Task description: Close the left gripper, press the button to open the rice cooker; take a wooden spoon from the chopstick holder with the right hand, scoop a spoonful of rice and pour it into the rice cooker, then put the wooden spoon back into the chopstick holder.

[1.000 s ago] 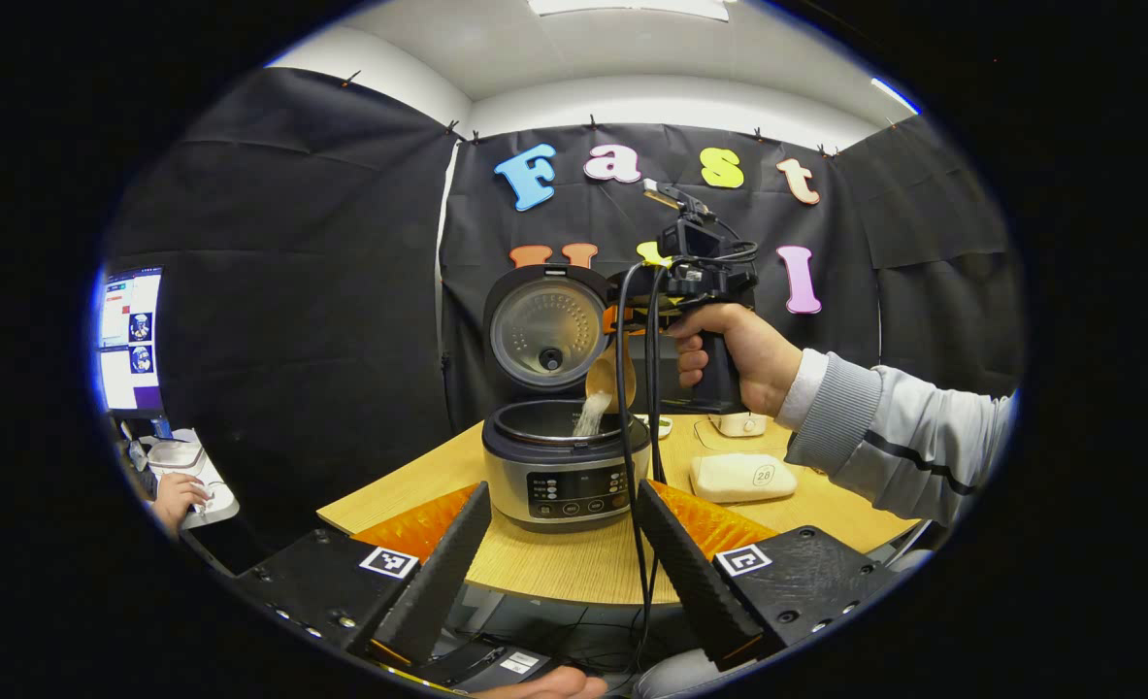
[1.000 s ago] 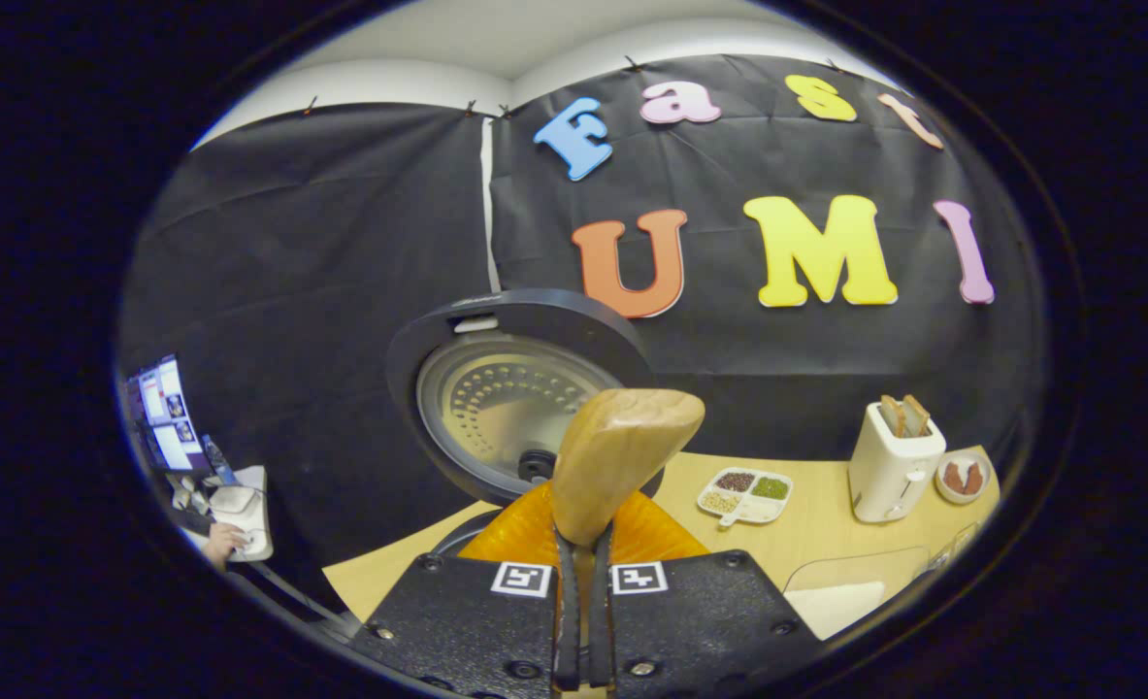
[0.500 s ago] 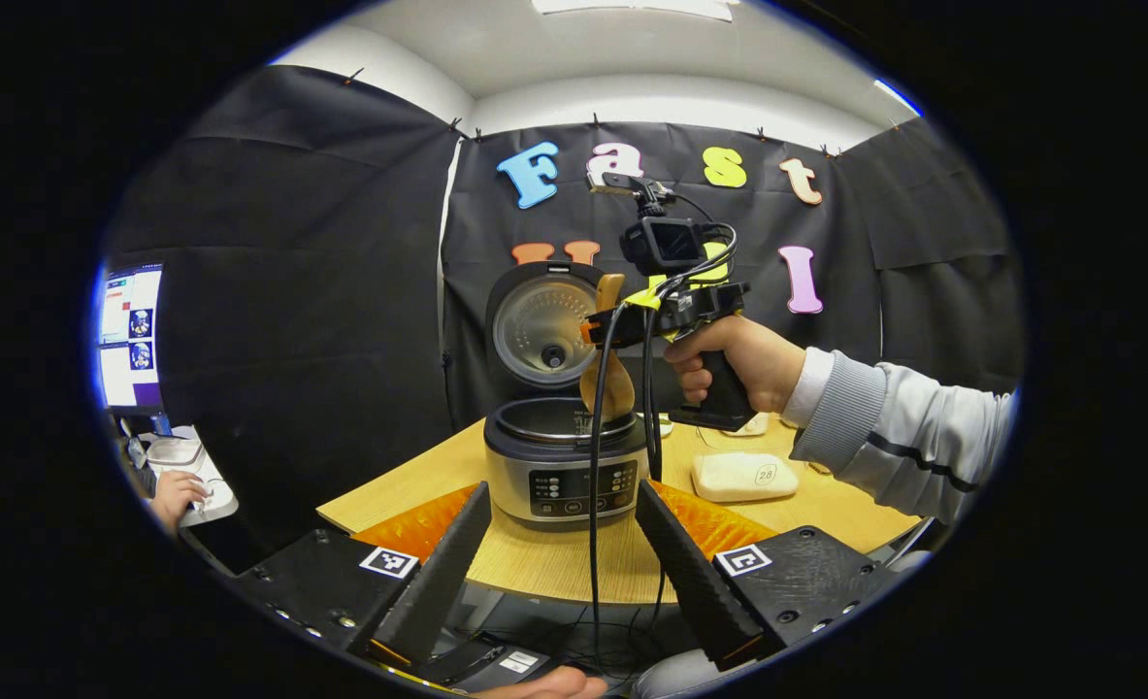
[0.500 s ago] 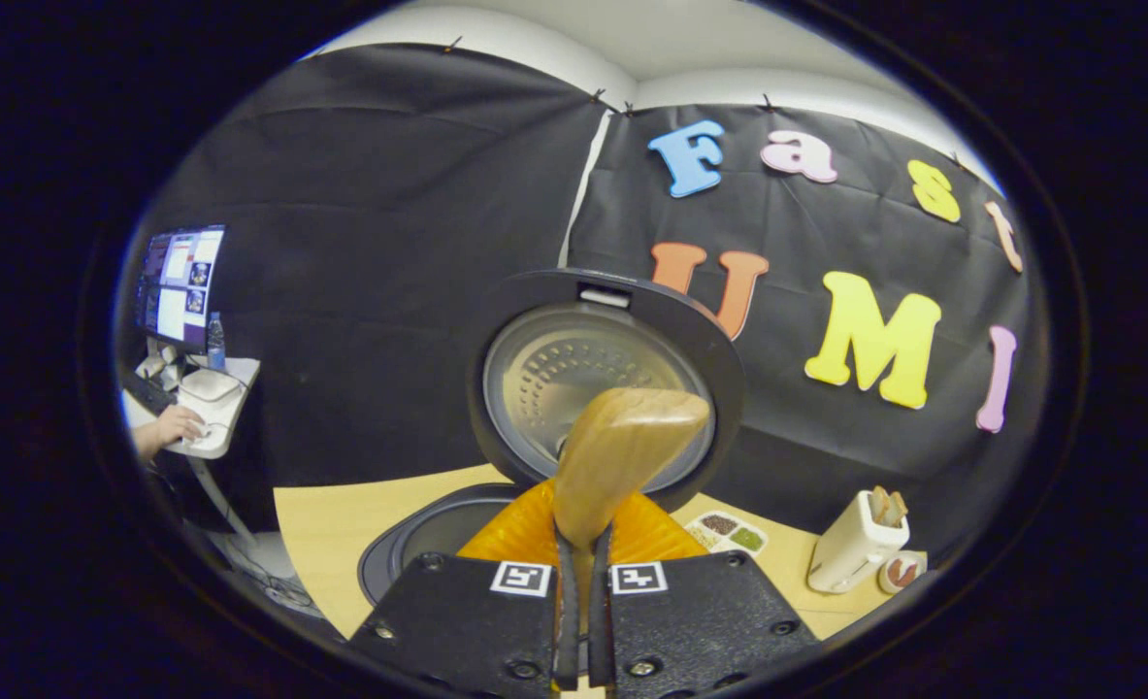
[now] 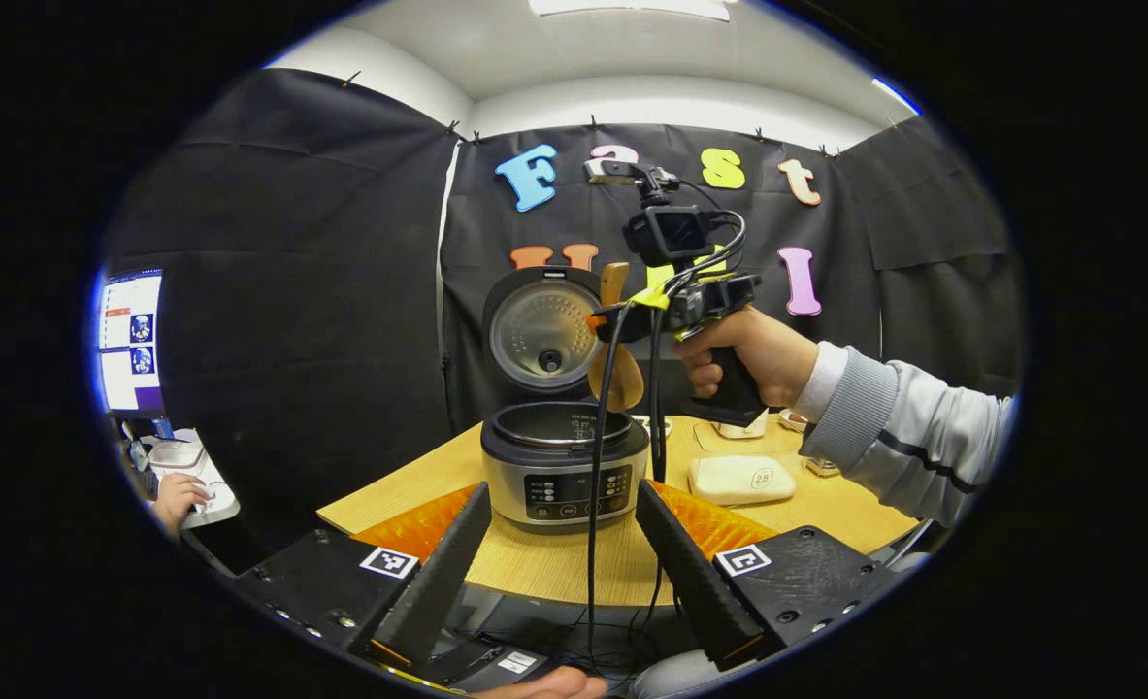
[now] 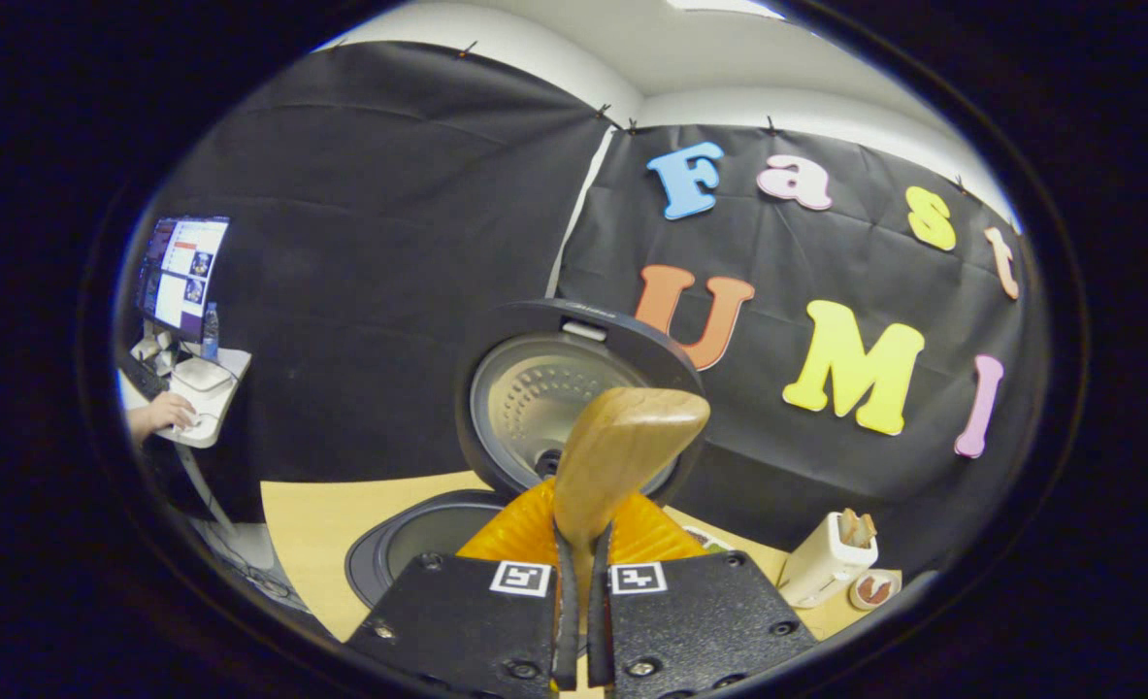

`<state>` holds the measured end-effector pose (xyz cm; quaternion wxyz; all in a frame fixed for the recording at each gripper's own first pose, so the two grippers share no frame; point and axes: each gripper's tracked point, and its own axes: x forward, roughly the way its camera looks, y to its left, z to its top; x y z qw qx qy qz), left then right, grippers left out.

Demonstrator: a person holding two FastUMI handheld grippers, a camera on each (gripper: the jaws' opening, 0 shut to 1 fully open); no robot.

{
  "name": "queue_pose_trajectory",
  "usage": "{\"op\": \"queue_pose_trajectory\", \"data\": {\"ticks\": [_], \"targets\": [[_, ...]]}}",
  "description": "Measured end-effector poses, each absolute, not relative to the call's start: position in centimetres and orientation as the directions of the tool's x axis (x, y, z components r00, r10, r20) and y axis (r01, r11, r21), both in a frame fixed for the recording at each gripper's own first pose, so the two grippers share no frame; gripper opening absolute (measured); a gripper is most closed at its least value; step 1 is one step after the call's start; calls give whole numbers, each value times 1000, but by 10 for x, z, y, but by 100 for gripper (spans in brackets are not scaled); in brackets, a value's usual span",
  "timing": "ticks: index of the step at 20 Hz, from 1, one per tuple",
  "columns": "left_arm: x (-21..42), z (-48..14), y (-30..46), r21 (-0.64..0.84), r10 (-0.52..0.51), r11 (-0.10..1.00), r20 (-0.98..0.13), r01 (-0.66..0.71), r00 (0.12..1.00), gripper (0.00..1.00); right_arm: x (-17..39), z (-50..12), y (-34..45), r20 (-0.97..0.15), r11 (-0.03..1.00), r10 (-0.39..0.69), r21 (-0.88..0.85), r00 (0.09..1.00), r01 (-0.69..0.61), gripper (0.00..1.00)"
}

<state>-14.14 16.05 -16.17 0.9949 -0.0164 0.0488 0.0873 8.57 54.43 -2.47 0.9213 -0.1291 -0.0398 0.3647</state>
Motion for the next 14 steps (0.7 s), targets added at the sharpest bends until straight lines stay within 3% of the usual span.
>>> {"op": "queue_pose_trajectory", "data": {"ticks": [14], "targets": [[-121, -136, 130, -26, 166, 985, -63, -168, 984, 96, 106, 17, 356, 64, 836, 548, -82, 834, -542, 10]]}}
